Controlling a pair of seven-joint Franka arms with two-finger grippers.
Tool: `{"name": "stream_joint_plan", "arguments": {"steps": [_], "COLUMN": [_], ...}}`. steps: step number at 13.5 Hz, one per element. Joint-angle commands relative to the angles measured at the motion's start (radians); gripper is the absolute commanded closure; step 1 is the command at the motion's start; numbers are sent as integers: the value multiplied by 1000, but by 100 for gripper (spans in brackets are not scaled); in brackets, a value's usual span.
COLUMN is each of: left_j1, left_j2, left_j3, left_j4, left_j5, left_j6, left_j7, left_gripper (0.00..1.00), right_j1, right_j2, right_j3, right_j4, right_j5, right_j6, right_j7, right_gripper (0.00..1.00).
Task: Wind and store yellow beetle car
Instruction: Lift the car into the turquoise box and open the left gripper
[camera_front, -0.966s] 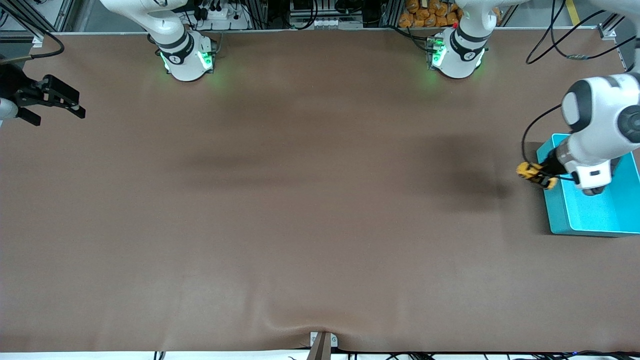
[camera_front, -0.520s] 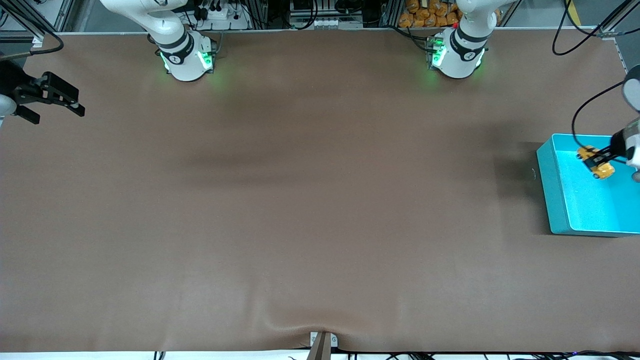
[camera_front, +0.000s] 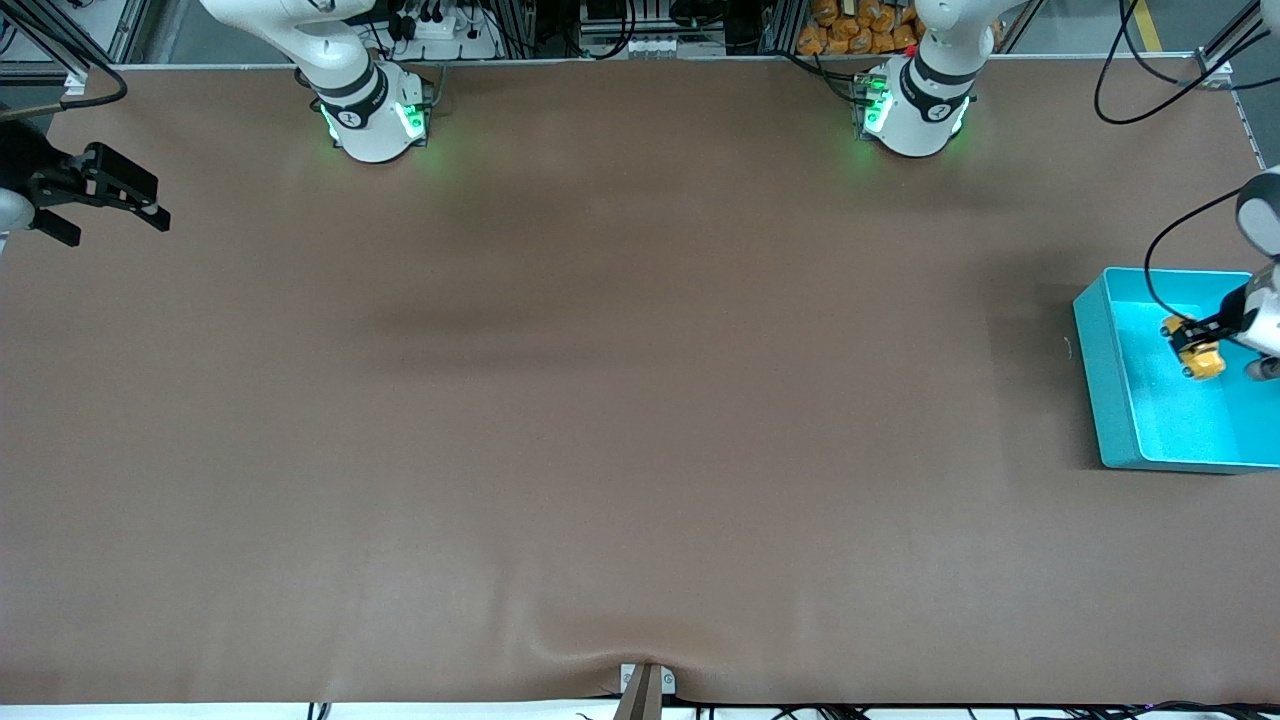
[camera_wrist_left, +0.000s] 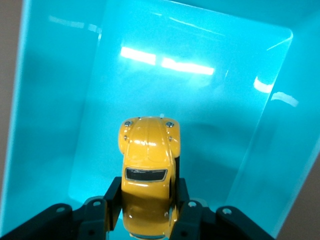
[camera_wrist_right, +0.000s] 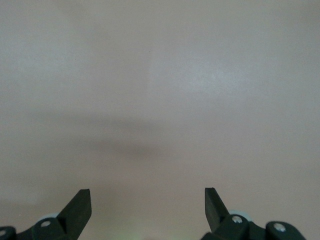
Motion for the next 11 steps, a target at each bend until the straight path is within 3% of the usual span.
{"name": "stream_joint_plan", "arguments": {"steps": [1,4,9,10,11], "left_j1": [6,29,50,50,50], "left_j2": [58,107,186,190,192], "left_j3": [-7,-7,-7,-7,-7], "left_j4": [54,88,109,111,111], "left_j5": [27,29,27,27,27], "left_j6": [1,1,68,70,70], "left_j7": [87,182,184,184,184], "left_gripper": [92,92,88,81,65], "right_j1": [-12,-12,-10,-10,-10], "right_j2": [-16,-15,-13,-13,-13], "right_j3": [10,10,10,10,10], "right_j4": [-3,-3,-4,-3,-3], "right_j5": [-7,-6,-4,-4,-4], "right_j6": [-12,-12,-12,-12,-12], "right_j7": [8,6,8,8,6], "right_gripper": [0,0,0,0,0]}}
